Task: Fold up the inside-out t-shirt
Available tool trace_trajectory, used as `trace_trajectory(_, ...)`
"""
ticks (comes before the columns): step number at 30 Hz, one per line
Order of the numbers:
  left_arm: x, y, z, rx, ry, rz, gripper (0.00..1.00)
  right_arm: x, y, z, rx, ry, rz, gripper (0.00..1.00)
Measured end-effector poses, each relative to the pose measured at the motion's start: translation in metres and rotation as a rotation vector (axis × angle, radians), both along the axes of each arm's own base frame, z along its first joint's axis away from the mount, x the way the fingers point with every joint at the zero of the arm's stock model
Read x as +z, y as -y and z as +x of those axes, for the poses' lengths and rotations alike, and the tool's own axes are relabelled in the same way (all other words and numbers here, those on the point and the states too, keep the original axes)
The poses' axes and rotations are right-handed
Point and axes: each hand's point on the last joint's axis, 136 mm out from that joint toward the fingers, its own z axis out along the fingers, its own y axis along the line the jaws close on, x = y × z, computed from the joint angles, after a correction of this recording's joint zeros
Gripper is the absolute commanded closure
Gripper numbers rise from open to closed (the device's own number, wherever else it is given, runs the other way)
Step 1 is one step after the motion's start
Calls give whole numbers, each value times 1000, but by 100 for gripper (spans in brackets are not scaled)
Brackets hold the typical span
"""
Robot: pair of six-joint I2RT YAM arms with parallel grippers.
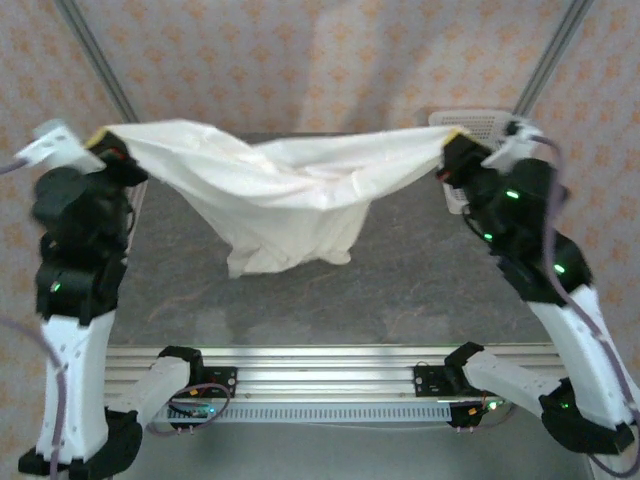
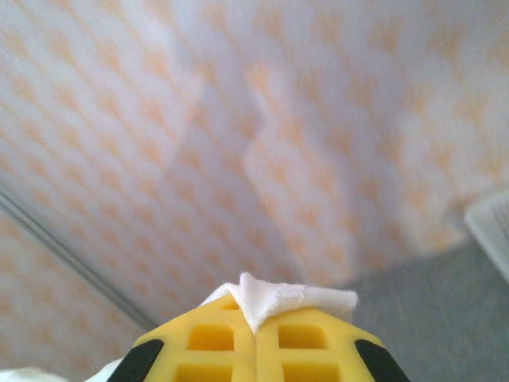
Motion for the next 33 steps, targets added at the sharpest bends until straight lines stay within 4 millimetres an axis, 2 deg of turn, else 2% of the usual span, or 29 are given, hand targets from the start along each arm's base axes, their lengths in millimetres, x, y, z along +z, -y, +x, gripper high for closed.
trace_trajectory(1, 17, -4, -20, 21, 65, 3, 100, 17, 10, -13, -14, 53, 12, 100)
trace_trajectory(3, 39, -10, -51, 52, 153, 6, 100, 47, 26, -35, -34, 146, 28, 100)
trace_trajectory(6, 59, -16, -77, 81, 227, 12, 100, 79, 38, -54, -45, 241, 37, 100)
trace_trajectory(12, 72, -17, -97, 88, 291, 30, 100, 109, 40, -78, -6, 358, 26, 100)
trace_trajectory(18, 95, -13, -123, 57, 402, 31, 100, 141, 43, -109, 56, 492, 51, 100)
trace_trajectory(21, 100, -10, -121, 41, 418, 37, 100, 151, 46, -112, 44, 522, 49, 100)
trace_trajectory(24, 99, -6, -102, 25, 395, 50, 100, 152, 44, -94, -8, 502, 25, 100)
trace_trajectory(27, 82, -3, -61, 22, 322, 64, 100, 140, 33, -51, -81, 426, -36, 100)
trace_trajectory(30, 43, 0, 5, 21, 181, 83, 100, 111, 16, 13, -131, 314, -122, 100)
trace_trajectory(32, 2, 3, 55, 20, 62, 95, 100, 77, 16, 64, -162, 218, -144, 100)
trace_trajectory(33, -13, 3, 71, 20, 22, 98, 100, 55, 18, 91, -170, 162, -146, 100)
